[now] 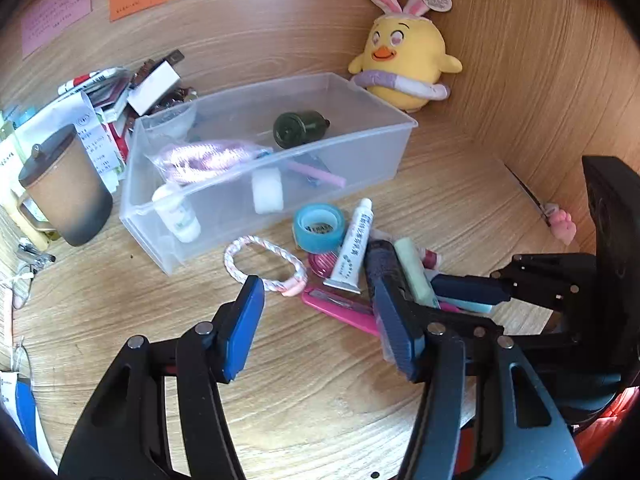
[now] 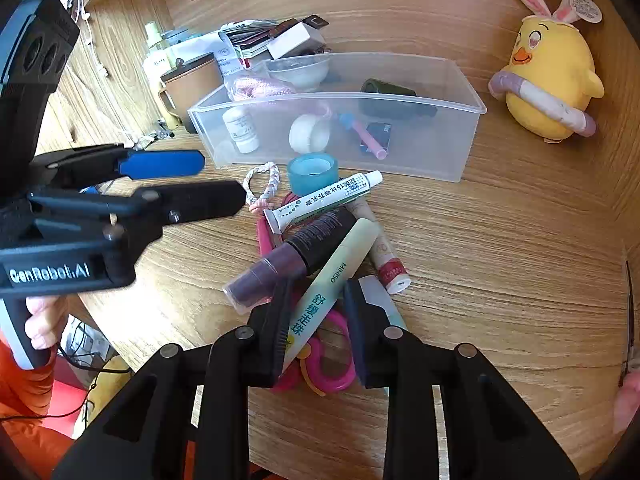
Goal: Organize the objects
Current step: 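Grasp purple tube with left tool while right tool grasps white roll-on tube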
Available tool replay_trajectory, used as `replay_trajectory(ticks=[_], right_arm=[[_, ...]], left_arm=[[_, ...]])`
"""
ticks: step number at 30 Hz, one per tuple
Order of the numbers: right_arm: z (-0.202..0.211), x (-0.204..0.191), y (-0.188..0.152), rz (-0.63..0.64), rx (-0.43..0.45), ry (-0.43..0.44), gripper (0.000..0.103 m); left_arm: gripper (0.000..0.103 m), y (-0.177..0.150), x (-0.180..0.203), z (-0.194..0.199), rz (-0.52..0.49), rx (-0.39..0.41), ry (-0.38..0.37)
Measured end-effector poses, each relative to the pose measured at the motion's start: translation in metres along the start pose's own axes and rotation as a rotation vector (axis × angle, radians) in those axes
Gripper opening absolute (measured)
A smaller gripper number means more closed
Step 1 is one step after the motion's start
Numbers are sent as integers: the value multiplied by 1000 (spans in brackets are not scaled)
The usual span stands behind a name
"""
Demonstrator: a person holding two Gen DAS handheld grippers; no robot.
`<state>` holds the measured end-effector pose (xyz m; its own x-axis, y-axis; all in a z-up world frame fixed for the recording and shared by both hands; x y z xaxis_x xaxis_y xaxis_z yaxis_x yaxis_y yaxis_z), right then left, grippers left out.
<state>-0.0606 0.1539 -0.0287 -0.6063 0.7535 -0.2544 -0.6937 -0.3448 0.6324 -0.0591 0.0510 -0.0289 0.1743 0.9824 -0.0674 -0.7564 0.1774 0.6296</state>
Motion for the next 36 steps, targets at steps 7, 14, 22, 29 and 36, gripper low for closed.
replay_trajectory(ticks=[7, 14, 22, 29, 36], right_arm=[[11, 8, -7, -3, 13, -65, 13], [10, 15, -8, -4, 8, -77, 13], [-3, 20, -8, -2, -19, -72, 15], [5, 28, -7, -42, 13, -54, 14], [35, 30, 7, -43, 95, -64, 14]], left_arm=[[52, -7, 28, -19, -25, -50, -68], [32, -9, 42, -37, -39, -84, -75], [25, -7, 40, -44, -17, -66, -61], [25, -12, 33, -26, -2, -35, -80], [25, 3, 22, 0, 34, 44, -81]])
Point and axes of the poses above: each gripper's, at about its wrist camera, not at the fingertips, and z roughly against the way its jaws point, x to its right, y to its top, the point moved 2 cm from there along -z, roughly the way its jaws point, and after that the axes turned 9 degrees about y, right-handed, at the moved point
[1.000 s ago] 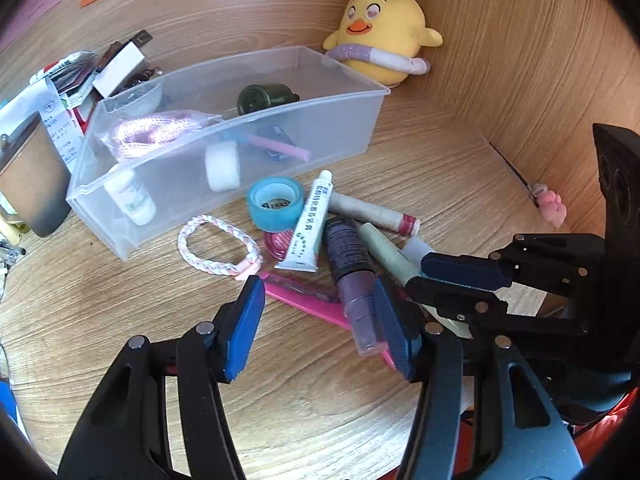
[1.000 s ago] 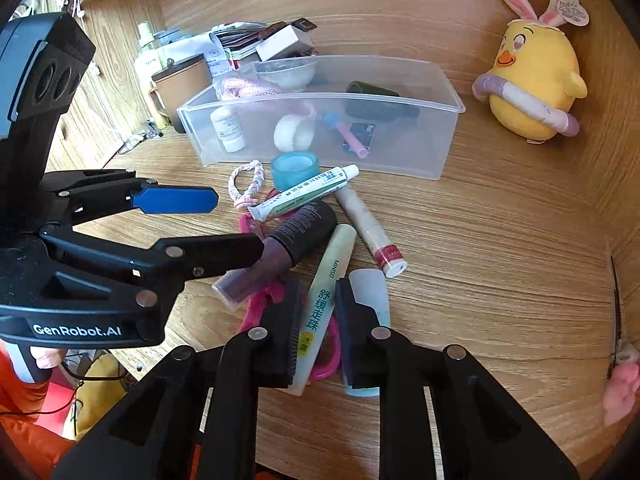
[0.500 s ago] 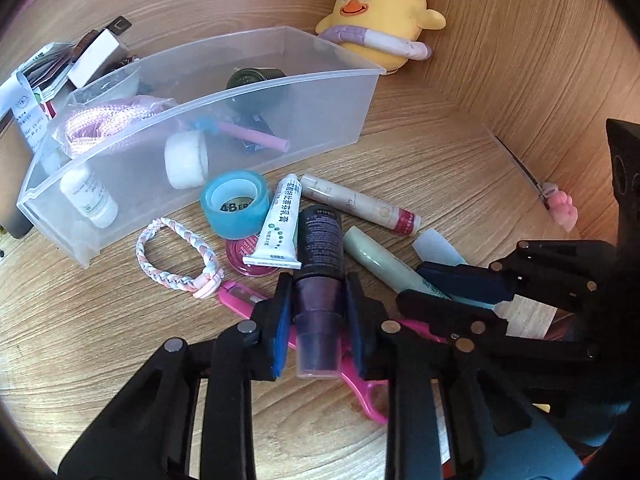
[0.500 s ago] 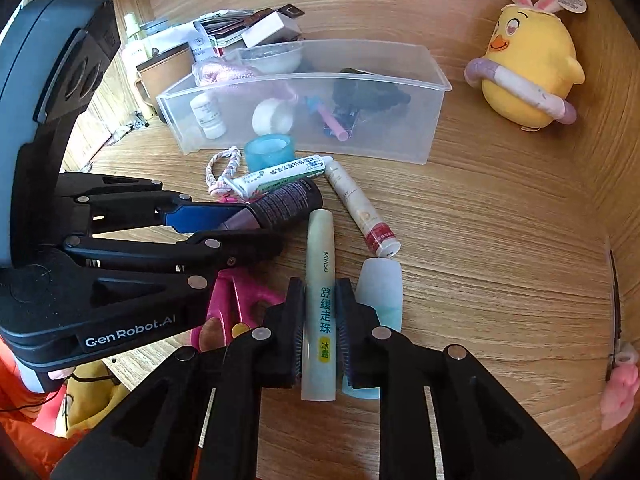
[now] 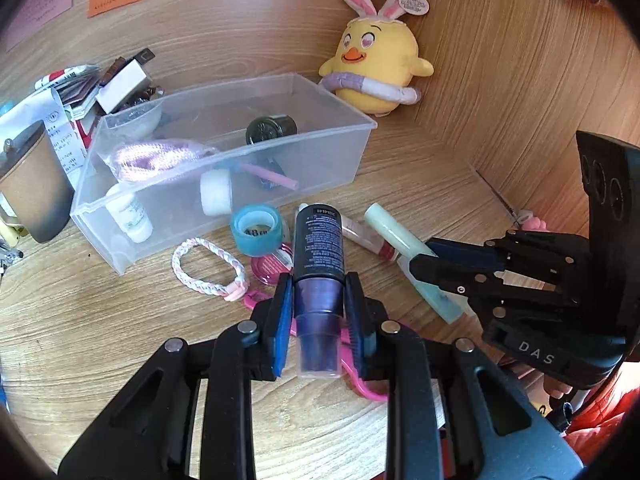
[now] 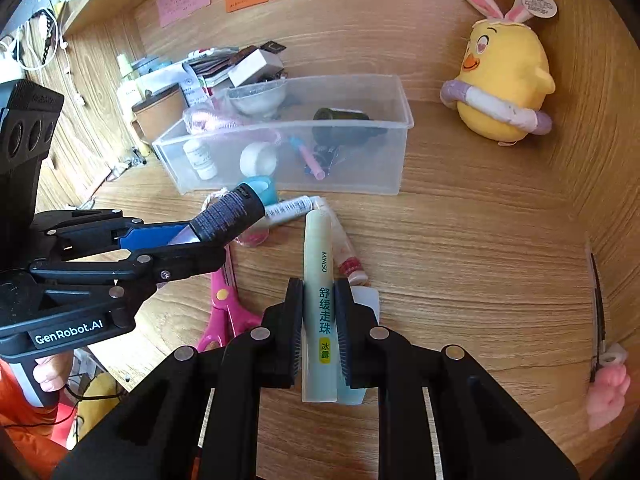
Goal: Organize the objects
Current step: 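Grasp purple tube with left tool while right tool grasps white roll-on tube, then lower purple tube and roll-on tube into the clear box and open both tools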
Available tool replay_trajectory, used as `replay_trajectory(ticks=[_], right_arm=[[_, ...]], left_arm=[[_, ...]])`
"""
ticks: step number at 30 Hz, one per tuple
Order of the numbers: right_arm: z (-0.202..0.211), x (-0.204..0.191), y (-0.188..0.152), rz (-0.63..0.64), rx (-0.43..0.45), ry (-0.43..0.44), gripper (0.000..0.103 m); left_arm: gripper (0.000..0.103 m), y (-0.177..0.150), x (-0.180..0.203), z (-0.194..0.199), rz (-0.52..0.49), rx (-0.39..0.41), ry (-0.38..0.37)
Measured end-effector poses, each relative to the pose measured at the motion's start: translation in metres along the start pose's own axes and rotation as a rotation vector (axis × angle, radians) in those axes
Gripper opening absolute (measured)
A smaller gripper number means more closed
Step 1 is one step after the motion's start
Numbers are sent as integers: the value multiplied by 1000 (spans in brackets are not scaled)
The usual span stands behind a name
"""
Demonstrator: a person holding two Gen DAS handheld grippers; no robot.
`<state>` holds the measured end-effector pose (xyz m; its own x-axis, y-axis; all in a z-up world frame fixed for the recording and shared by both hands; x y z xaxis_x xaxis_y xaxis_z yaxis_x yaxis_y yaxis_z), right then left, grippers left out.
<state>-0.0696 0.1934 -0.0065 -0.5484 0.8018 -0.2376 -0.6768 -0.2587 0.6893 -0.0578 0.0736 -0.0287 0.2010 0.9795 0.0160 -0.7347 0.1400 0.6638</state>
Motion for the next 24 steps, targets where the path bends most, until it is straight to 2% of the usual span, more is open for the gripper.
replay_trajectory(ticks=[6, 12, 18, 24], right_arm=[[15, 3, 24, 3, 75, -21, 14], [23, 10, 53, 3, 146, -40, 14], [18, 19, 86, -15, 202, -53, 14], [-4, 26, 117, -12, 202, -64, 14]], left_arm=[[25, 21, -17, 21, 40, 80, 34], [25, 46, -39, 25, 87, 130, 71], [25, 66, -60, 18, 142, 134, 87], [25, 86, -69, -2, 153, 111, 100]])
Point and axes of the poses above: each gripper's, at about its wrist camera, not at the fingertips, and z roughly against the way its jaws point, x to its right, y to its top, the point moved 2 cm from there along -z, roughly the way its jaws point, and after that the axes turned 9 degrees about y, right-handed, at the moved point
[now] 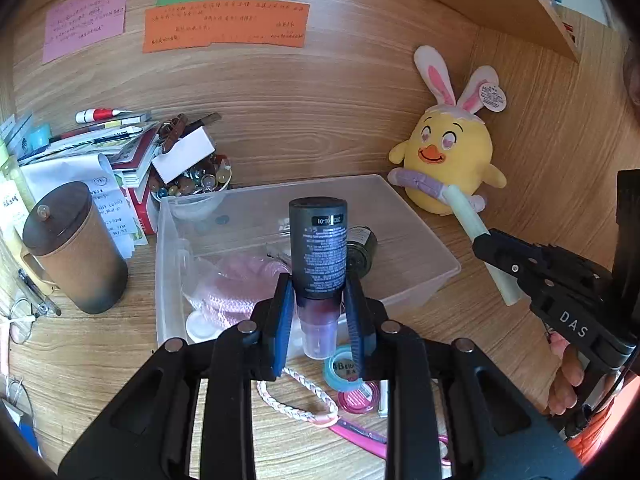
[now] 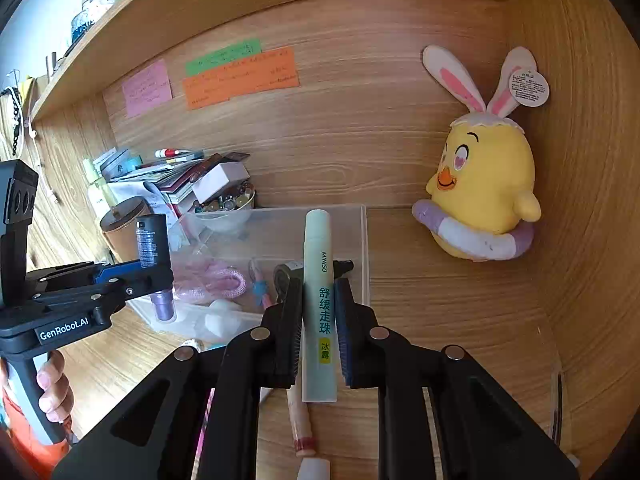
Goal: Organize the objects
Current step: 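Lower purple tube and roll-on tube into the clear box and open both tools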
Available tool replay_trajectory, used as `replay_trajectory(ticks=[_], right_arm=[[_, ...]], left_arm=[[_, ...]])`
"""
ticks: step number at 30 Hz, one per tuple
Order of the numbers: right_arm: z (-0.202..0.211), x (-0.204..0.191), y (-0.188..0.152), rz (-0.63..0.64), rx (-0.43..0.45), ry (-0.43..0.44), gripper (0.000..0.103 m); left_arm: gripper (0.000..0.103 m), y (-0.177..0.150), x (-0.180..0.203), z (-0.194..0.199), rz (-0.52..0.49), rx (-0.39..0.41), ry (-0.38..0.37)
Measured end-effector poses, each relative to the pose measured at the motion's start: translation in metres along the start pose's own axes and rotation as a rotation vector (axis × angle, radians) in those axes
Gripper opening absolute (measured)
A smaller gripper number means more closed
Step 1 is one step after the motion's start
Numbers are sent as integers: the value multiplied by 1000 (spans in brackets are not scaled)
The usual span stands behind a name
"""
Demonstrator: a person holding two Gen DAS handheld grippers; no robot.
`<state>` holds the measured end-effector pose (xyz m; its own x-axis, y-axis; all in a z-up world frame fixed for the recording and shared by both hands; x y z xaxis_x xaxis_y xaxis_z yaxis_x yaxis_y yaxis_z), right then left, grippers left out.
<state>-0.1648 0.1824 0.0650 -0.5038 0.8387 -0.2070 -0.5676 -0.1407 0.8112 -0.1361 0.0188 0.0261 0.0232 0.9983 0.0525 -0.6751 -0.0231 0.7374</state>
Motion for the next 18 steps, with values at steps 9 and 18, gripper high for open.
replay_trajectory(ticks=[9, 18], right_arm=[[-54, 8, 21, 13, -82, -4, 14], [-97, 4, 8, 53, -188, -15, 14]], left_arm=[[25, 13, 1, -36, 6, -70, -17], [25, 7, 7, -60, -23, -134, -22]])
Point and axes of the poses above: each gripper's, at about its wrist camera, not at the fingertips, and z roughly against the way its jaws point, x to its right, y to its top, the point moved 2 cm from there along -z, roughly the way its jaws point, and after that the axes turned 9 degrees about y, right-handed, at the moved point
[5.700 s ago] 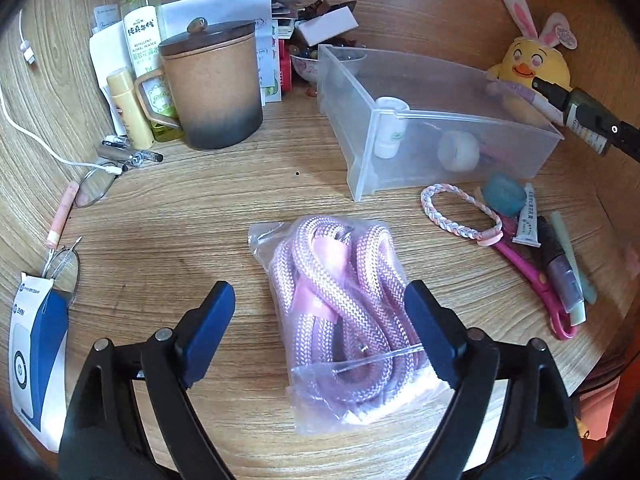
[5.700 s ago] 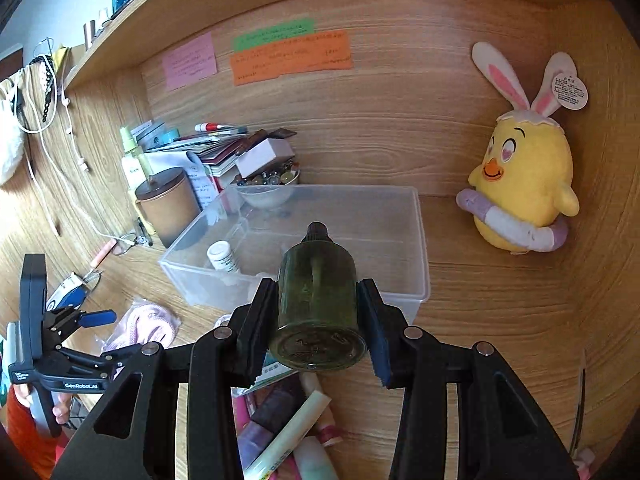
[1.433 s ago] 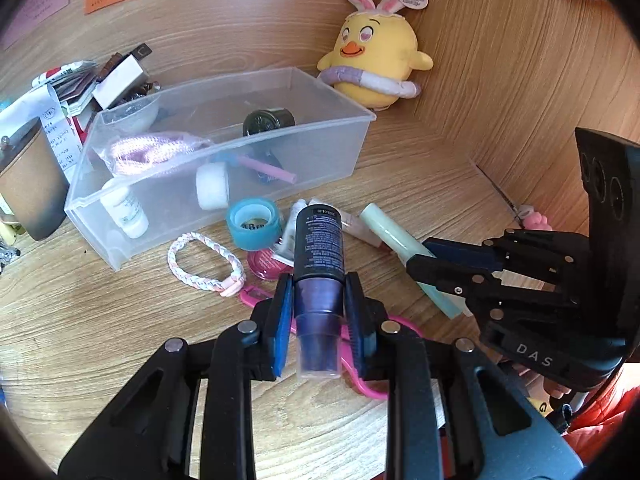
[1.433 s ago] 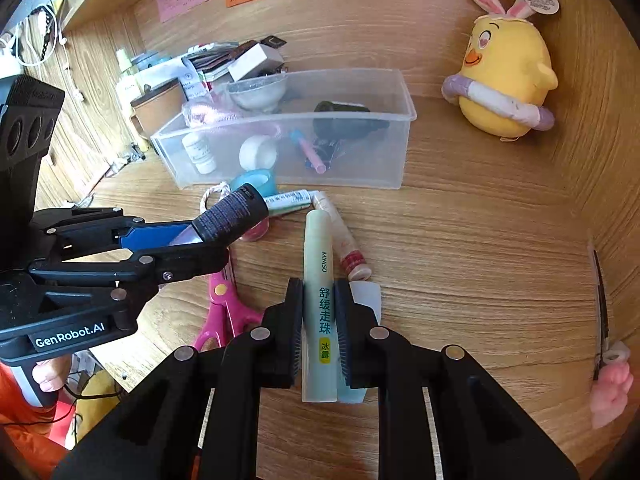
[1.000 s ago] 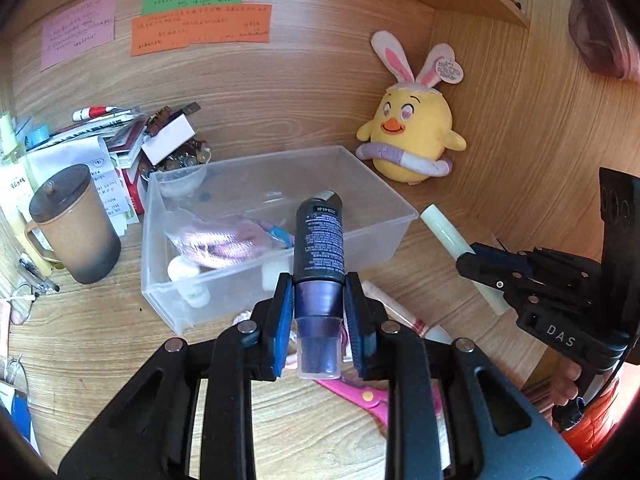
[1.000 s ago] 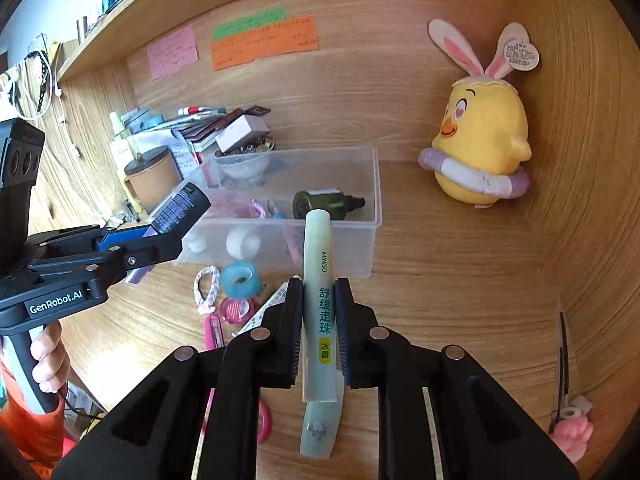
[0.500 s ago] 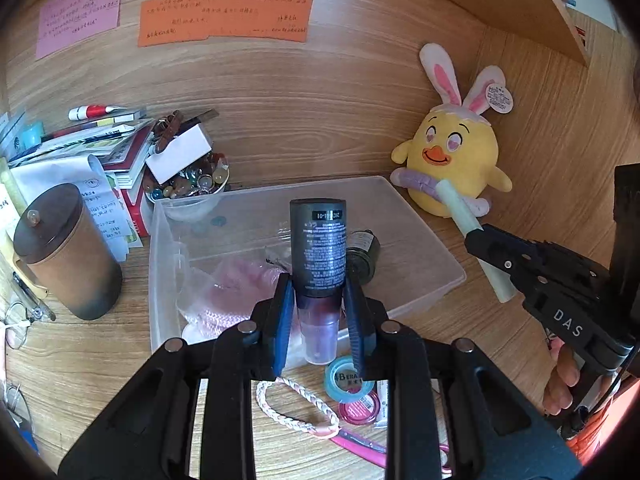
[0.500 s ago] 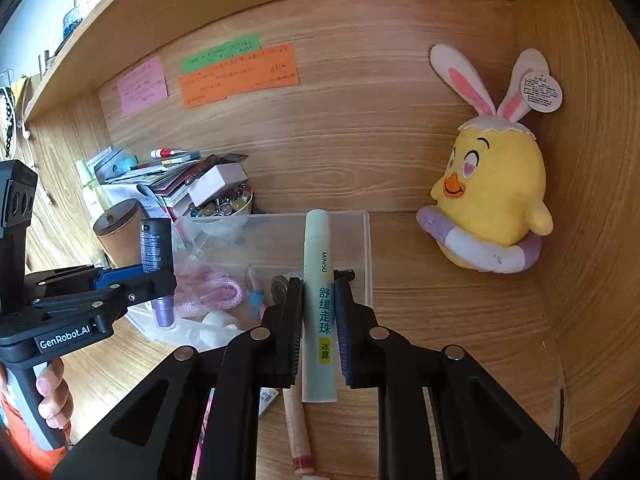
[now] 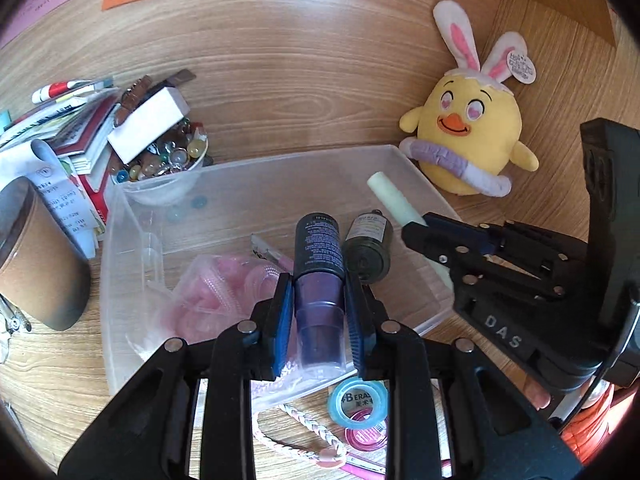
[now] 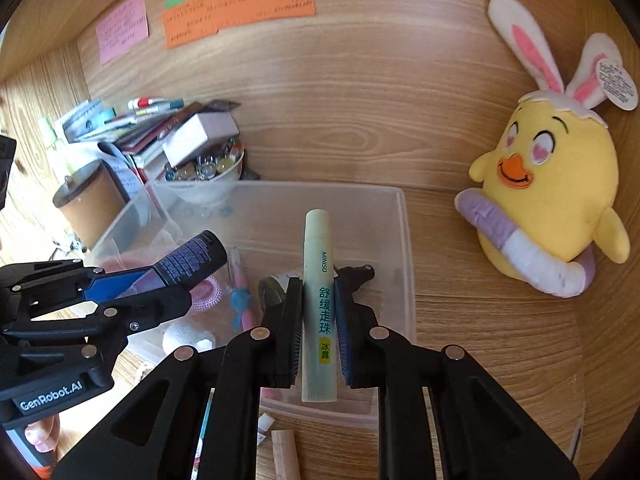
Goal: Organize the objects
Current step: 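Lower purple tube and roll-on tube into the clear box and open both tools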
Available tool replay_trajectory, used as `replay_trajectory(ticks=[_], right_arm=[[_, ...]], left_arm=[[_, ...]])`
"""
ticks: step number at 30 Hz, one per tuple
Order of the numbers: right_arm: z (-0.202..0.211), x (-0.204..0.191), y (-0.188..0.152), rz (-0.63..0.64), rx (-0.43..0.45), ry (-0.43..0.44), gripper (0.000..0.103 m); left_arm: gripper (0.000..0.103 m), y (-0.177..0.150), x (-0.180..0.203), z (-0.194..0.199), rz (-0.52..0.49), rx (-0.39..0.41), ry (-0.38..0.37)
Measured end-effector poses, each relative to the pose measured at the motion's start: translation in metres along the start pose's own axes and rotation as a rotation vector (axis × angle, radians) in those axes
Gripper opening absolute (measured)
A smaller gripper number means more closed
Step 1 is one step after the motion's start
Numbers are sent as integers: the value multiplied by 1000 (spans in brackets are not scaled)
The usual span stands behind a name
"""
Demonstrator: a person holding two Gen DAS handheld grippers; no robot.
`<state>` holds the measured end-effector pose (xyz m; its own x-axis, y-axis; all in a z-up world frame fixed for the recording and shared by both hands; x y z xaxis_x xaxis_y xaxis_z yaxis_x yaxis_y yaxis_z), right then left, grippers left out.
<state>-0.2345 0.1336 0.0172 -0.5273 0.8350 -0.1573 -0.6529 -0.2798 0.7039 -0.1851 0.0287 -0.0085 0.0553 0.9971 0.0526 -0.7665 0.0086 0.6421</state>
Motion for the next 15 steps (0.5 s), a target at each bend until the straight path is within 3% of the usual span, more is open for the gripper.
replay_trajectory(ticks=[9, 11, 13, 15], right_arm=[[-5, -3, -7, 22, -37, 0, 14], [1, -4, -6, 25, -28, 7, 15], [9, -6, -6, 30, -17, 10, 16], [19, -8, -6, 36, 1, 14, 23]], left_arm=[[27, -5, 5, 11, -22, 12, -13], [34, -6, 5, 20, -21, 30, -13], [52, -8, 4, 30, -13, 59, -5], [61, -10, 4, 41, -6, 94, 10]])
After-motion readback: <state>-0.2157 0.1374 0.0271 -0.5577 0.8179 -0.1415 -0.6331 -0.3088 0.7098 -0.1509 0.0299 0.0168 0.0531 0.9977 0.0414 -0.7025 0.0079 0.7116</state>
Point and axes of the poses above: each gripper's, at about its wrist camera, not at the fingertips, and z roughly against the way its jaws point, x to its right, y to its top, the point moved 2 cm from there along -z, roughly the way its jaws point, and after that the axes turned 9 degrees about y, right-handed, at the moved point
